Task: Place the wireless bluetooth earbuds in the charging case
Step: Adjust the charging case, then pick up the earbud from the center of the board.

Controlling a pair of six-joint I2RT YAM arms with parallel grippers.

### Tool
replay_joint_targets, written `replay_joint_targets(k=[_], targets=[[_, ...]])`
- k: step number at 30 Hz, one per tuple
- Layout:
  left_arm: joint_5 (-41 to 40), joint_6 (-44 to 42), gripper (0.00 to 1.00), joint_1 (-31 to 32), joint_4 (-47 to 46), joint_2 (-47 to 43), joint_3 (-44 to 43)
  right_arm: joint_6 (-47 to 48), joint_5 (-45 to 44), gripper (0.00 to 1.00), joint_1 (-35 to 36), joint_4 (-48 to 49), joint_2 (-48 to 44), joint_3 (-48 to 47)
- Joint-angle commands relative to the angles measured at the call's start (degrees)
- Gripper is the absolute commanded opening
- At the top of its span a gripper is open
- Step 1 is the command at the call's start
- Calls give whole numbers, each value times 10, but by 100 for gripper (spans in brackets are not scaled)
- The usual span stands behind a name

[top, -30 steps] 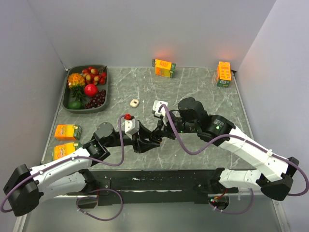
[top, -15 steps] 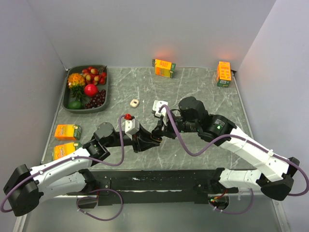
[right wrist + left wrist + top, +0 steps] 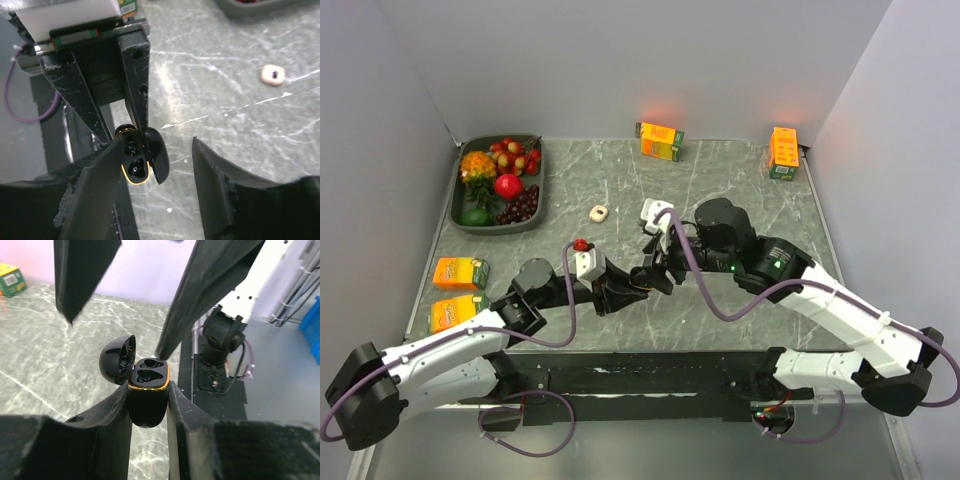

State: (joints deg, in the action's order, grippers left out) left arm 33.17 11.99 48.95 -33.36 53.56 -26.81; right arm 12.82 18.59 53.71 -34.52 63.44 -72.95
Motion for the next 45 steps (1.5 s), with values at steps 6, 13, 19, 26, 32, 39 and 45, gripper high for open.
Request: replay_joint_targets(k=[6,13,19,26,32,39,45], targets=[[-46,-14,1,-1,-47,-25,10,-52,-74,69,3,53,-47,-36],[-83,-4,1,0,-53,-38,12,-68,-68,19,3,61,-58,9],[-153,1,1,0,-64,-66,32,-123,-155,0,-2,83,-57,35],[-238,15,1,0,-52,-137,77,-334,-97,50,-135,112,-7,148],[-275,23,1,6,-9,-210,103,-358,-97,51,-130,116,140,149],[-300,23,1,26,50,-249,94,-301,-156,57,-80,68,244,85],[-308,19,1,40,76,-272,92,-279,-182,58,-54,52,313,52]])
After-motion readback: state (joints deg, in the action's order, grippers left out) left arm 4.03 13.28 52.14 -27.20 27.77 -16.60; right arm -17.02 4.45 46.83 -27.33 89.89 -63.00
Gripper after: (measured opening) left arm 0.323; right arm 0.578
